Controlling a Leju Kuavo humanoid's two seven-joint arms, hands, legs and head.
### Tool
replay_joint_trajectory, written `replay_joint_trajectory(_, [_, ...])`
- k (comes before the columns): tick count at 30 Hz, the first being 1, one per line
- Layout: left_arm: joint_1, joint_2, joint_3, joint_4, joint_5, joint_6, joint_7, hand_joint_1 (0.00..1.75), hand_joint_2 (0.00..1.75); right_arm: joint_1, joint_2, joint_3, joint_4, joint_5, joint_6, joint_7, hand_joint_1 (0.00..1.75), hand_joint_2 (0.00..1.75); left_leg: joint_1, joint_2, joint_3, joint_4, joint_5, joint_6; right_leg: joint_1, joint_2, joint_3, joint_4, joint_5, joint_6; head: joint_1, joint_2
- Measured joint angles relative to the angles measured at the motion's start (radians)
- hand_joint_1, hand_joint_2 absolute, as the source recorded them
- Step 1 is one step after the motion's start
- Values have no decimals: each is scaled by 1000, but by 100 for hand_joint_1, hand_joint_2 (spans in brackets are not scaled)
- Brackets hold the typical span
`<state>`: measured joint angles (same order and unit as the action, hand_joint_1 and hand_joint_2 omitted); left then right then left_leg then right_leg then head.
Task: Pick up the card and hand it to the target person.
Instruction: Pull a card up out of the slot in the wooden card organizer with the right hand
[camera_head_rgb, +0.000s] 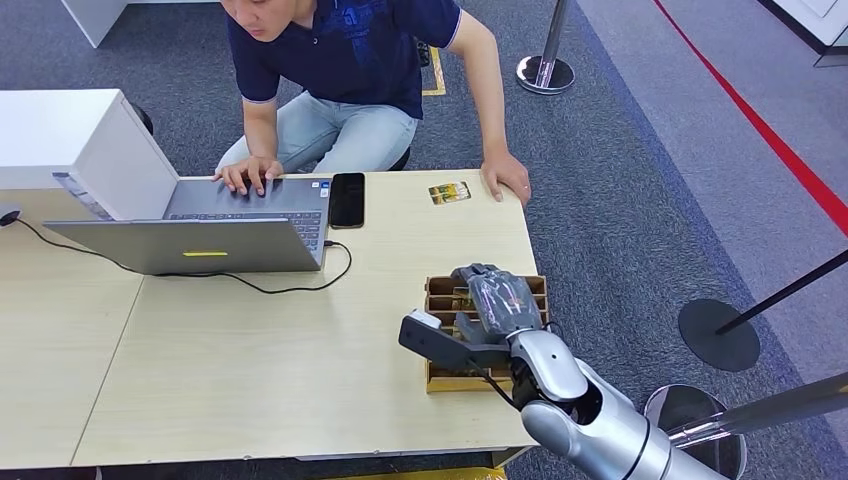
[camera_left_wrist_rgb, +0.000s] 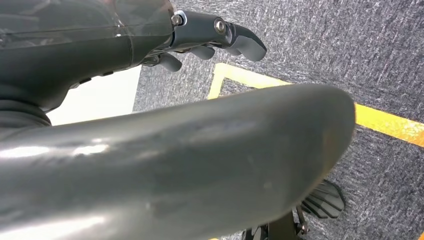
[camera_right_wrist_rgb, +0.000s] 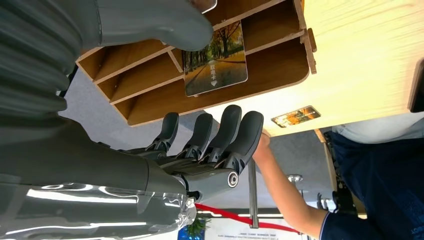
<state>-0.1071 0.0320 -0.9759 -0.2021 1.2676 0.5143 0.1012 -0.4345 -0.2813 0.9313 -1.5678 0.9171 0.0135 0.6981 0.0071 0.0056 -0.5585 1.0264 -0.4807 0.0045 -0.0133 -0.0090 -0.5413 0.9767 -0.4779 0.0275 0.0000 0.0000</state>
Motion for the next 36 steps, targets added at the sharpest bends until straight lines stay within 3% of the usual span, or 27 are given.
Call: replay_joint_trajectory(36, [0, -23, 3, 2, 9, -4, 5, 0, 0, -6, -16, -35, 2, 6, 49, 0, 72, 175, 0, 0, 0, 0, 0, 0, 0, 0, 0, 0, 0, 0, 0, 0])
